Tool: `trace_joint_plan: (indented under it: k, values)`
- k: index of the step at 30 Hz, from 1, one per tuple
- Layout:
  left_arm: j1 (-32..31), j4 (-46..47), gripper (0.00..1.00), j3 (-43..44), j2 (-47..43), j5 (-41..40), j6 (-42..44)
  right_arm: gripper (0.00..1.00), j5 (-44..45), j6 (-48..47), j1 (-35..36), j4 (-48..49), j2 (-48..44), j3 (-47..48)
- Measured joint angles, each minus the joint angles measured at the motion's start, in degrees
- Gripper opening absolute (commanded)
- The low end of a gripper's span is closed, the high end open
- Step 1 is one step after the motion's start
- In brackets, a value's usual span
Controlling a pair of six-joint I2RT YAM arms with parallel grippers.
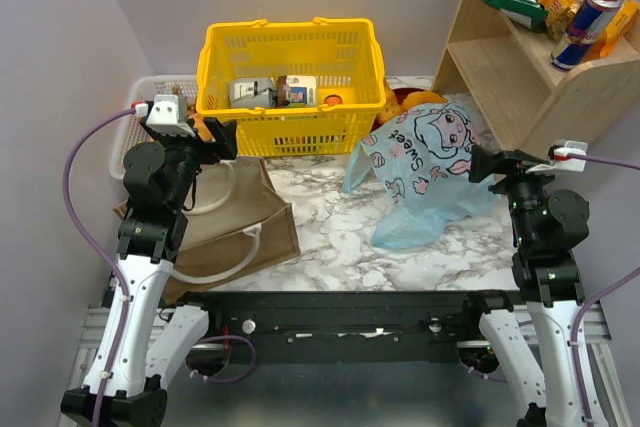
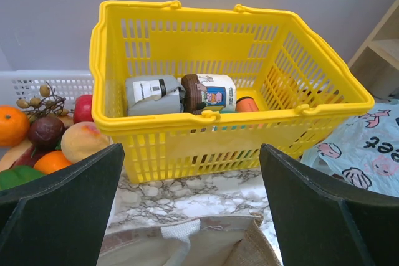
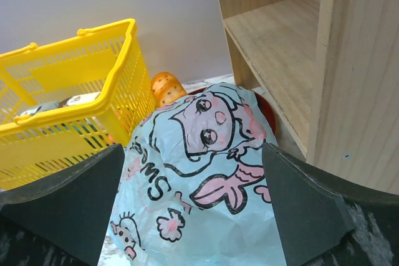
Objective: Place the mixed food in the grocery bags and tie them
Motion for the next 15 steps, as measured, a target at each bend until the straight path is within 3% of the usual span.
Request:
trace_joint_plan:
  k: [15]
  values:
    - [0.0, 4.04, 0.99, -2.75, -2.73, 4.02, 0.09, 0.98, -0.81, -0.7, 0.0, 0.02, 0.94, 0.24]
